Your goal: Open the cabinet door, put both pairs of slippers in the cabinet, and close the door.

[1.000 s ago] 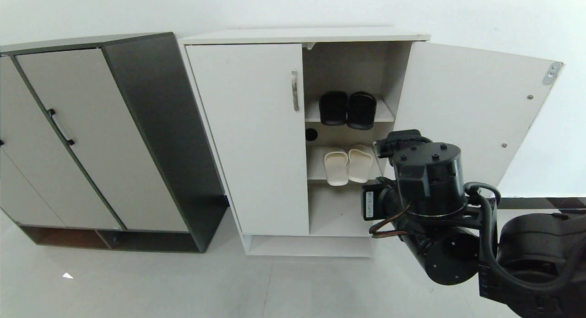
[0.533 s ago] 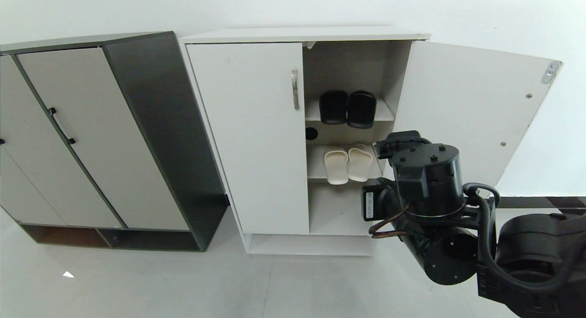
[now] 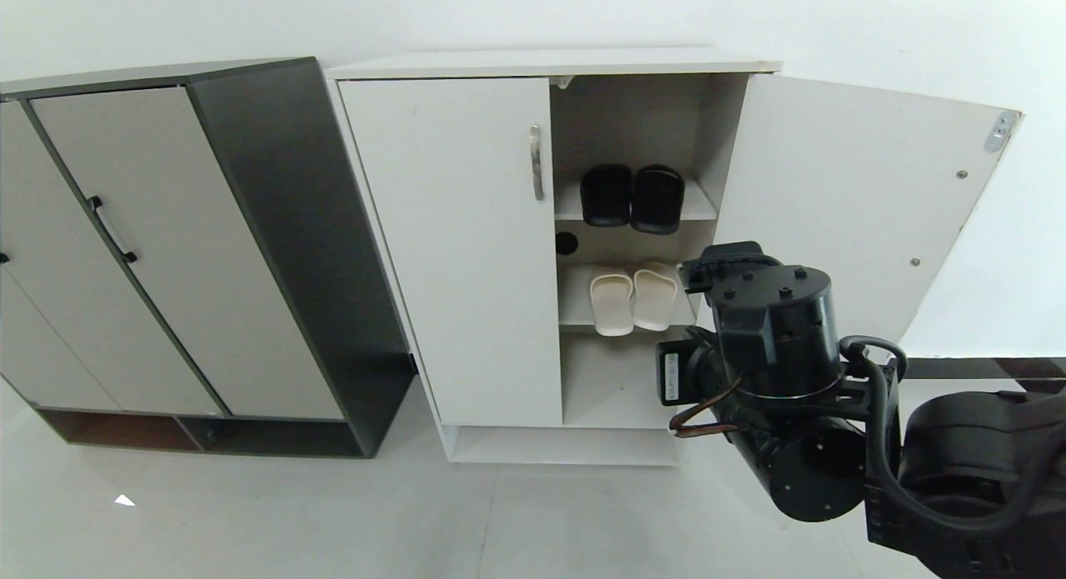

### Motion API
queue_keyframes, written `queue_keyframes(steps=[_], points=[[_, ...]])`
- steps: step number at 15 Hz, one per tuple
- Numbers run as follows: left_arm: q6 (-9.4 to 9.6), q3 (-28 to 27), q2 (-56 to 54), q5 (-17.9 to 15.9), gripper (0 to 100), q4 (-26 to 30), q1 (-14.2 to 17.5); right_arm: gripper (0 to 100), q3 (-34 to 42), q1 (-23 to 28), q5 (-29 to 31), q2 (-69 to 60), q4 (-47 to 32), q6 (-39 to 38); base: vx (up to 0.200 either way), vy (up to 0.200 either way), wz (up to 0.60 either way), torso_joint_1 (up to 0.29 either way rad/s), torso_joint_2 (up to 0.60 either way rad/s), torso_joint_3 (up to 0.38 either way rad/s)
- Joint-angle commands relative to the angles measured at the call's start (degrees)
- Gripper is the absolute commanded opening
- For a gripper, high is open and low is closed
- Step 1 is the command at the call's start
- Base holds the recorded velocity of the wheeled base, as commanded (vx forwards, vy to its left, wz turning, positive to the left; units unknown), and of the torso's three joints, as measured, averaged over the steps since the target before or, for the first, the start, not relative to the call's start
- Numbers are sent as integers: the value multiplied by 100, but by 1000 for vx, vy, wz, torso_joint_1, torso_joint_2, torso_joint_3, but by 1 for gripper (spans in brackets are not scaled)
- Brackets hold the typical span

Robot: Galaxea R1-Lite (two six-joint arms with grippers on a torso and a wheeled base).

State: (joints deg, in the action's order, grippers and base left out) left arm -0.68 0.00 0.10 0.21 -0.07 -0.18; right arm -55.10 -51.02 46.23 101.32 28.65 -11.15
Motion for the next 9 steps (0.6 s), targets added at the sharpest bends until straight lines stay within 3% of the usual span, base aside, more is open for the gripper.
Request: queue_keyframes(steps=[1, 4, 7, 9], points=[[-2, 0, -1, 6, 0, -1, 1, 0, -1, -5, 0, 11, 0, -1, 0, 0, 0, 0, 0, 0], [-2, 0, -1, 6, 0, -1, 1, 0, 8, -5, 0, 11, 0, -1, 0, 0, 0, -1, -37, -30], [-2, 0, -1, 6, 0, -1, 1, 0, 8, -5, 0, 11, 0, -1, 0, 0, 0, 17, -209, -303], [-2, 0, -1, 6, 0, -1, 1, 0, 8, -5, 0, 11, 0, -1, 0, 0, 0, 59, -498, -371]])
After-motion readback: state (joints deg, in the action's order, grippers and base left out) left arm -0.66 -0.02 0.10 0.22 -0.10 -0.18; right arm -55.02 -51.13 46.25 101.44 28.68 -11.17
